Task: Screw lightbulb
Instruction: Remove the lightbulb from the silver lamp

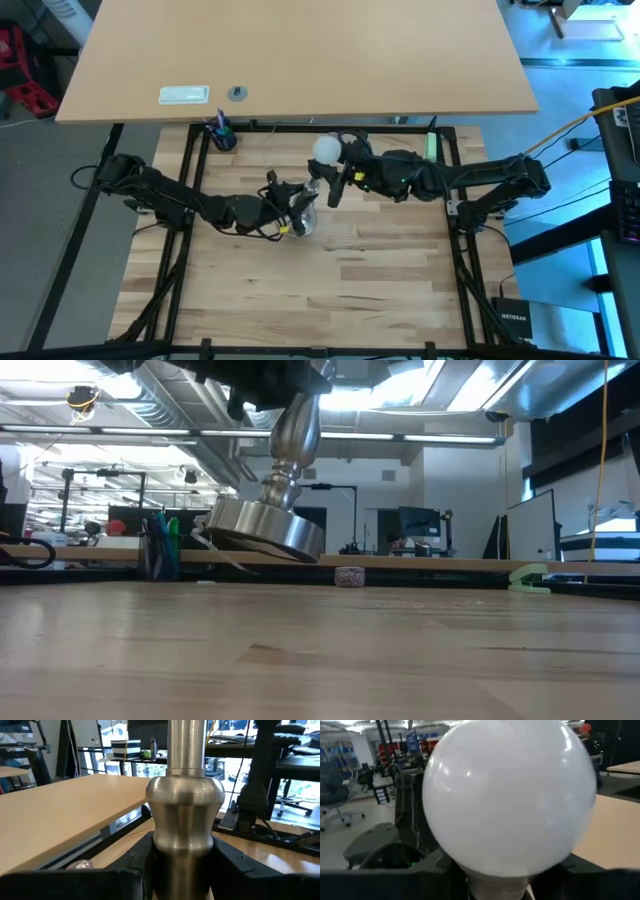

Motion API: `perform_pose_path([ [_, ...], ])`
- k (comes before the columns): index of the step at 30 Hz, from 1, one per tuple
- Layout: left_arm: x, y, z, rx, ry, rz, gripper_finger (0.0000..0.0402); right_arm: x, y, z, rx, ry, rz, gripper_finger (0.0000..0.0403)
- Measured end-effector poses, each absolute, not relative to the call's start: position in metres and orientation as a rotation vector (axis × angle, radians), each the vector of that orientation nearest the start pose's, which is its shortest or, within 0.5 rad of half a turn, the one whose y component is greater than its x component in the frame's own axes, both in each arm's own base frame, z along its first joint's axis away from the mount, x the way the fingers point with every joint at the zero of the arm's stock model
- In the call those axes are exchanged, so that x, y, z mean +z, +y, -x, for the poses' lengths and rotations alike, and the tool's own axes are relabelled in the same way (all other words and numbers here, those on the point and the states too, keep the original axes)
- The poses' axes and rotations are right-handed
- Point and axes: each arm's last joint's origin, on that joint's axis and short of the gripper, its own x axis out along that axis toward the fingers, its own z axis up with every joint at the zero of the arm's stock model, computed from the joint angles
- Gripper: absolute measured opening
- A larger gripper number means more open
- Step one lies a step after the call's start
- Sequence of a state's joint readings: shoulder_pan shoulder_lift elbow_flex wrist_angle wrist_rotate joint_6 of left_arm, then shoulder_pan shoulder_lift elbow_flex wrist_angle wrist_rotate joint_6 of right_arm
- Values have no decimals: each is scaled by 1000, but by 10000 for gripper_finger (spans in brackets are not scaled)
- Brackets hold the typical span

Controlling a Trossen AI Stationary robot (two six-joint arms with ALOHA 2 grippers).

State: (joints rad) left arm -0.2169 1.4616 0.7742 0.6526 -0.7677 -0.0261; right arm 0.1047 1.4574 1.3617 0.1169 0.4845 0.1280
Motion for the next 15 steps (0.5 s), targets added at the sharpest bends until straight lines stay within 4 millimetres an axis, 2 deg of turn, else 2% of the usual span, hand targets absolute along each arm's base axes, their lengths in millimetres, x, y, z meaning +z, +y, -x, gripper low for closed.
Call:
perform_pose_path([
  [4, 254, -49, -304, 526, 30, -10, 120, 406, 22, -329, -326, -18, -102, 160],
  [6, 256, -51, -304, 445, 25, -4, 120, 409, 24, -325, -235, -11, -91, 159],
  [8, 259, -52, -305, 259, 12, 4, 120, 413, 29, -321, -44, -20, -48, 156],
  [12, 262, -55, -308, -240, -12, 19, 120, 418, 39, -315, 429, -43, 14, 154],
  [15, 263, -53, -306, -496, 1, 101, 120, 420, 45, -312, 715, -83, 33, 150],
])
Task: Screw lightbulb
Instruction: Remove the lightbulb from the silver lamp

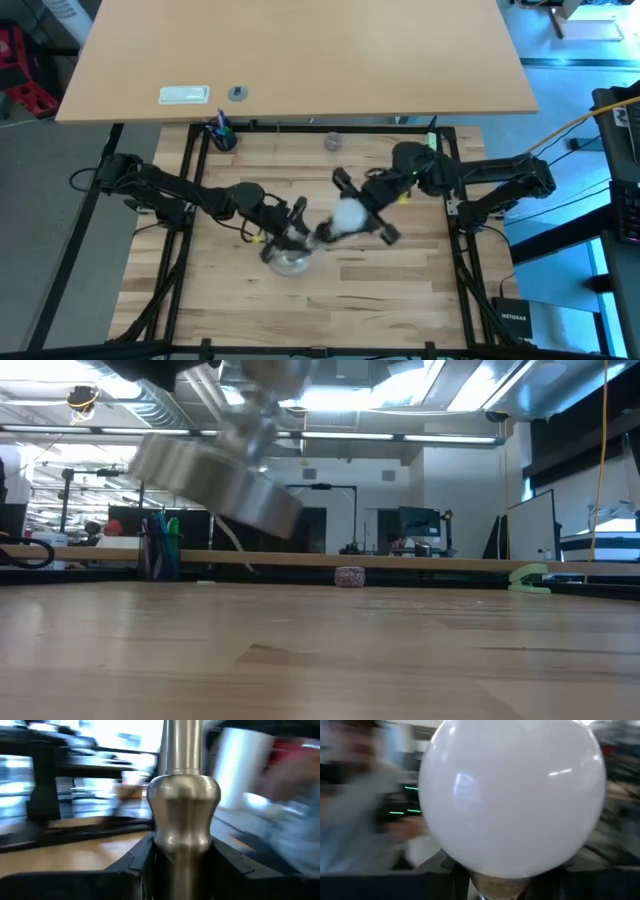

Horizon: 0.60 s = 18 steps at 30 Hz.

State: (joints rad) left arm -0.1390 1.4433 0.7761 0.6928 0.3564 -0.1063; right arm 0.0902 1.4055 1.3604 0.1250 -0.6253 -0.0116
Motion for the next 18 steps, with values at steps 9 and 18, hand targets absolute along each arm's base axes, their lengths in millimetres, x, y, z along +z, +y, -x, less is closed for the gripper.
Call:
perform_pose_path([
  [9, 265, -48, -307, -558, 8, 134, 120, 419, 45, -316, 684, -88, 28, 149],
  [18, 249, -39, -302, 1, 15, 3, 120, 414, 25, -276, 75, 241, -48, 149],
])
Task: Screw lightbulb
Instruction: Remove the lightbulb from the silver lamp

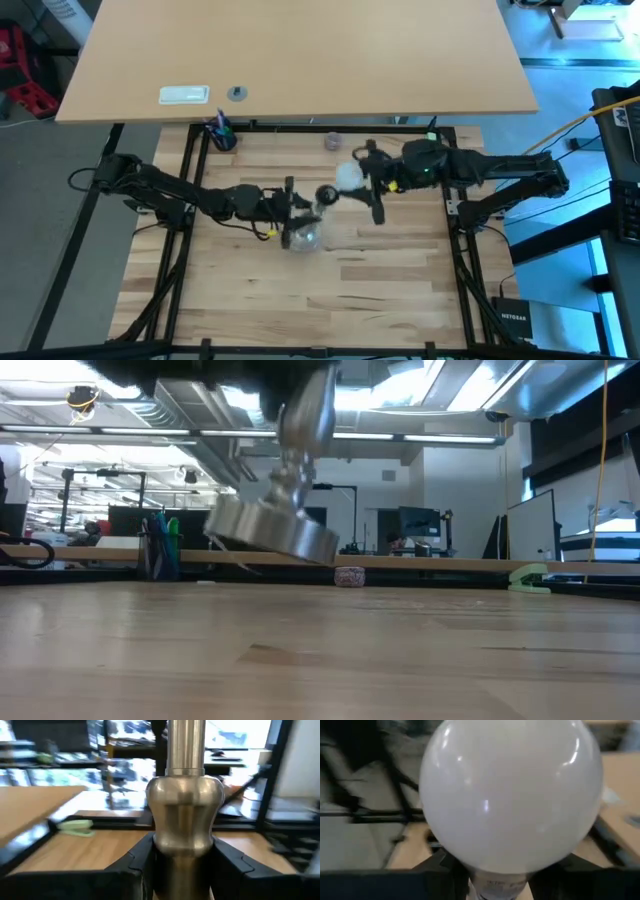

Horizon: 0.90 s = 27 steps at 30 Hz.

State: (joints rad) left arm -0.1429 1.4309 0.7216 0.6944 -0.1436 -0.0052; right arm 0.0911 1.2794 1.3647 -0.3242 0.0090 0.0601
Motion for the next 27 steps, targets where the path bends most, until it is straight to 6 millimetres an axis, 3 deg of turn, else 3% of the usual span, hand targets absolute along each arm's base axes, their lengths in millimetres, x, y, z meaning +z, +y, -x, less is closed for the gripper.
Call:
perform_pose_path([
  [6, 223, -32, -294, 74, -74, -23, 120, 385, 22, -277, -45, 390, -37, 148],
  [10, 206, -25, -289, 108, -30, -46, 120, 366, 21, -277, -90, 456, -50, 148],
  [16, 201, -21, -287, 117, 16, -56, 123, 340, 20, -271, -139, 608, -86, 148],
  [27, 190, -20, -282, 123, 170, 5, 234, 239, 20, -255, -182, 929, -212, 147],
])
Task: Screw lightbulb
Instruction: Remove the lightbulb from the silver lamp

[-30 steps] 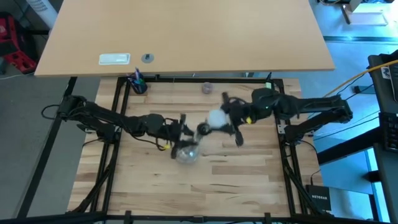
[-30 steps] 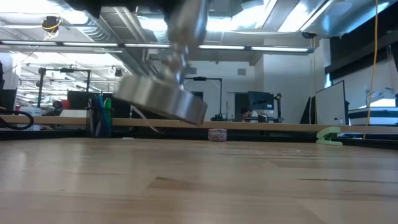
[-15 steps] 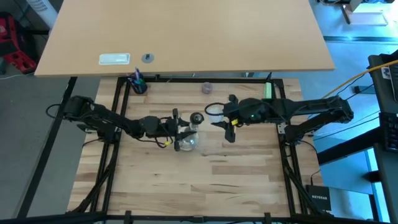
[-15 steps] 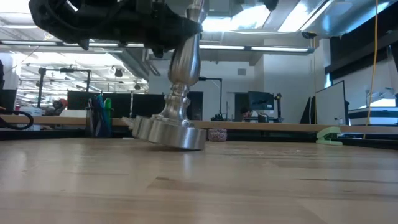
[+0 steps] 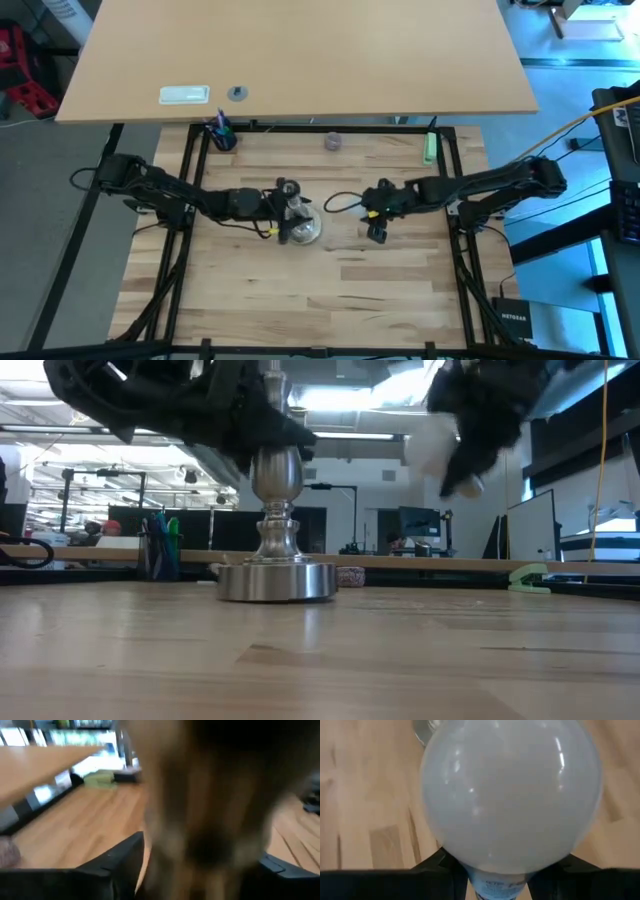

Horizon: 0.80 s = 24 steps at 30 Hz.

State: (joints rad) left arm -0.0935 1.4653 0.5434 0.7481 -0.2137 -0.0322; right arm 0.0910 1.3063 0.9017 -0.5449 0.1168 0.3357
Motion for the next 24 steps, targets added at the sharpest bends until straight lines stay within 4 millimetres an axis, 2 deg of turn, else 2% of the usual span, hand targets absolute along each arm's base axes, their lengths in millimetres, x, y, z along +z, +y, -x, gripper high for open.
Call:
perform_pose_path([
  [4, 195, -20, -270, 102, 282, 50, 255, 210, 20, -252, -164, 958, -221, 147],
  [11, 213, -20, -230, 115, 457, 88, 266, 174, 21, -252, -132, 1076, -186, 147],
  [16, 233, -18, -213, 113, 398, 119, 266, 153, 22, -260, -115, 1140, -155, 147],
  [21, 229, -18, -210, 103, 447, 119, 266, 140, 23, -264, -119, 1177, -150, 147],
  [24, 226, -17, -201, 106, 590, 132, 266, 134, 23, -265, -107, 1205, -154, 147],
])
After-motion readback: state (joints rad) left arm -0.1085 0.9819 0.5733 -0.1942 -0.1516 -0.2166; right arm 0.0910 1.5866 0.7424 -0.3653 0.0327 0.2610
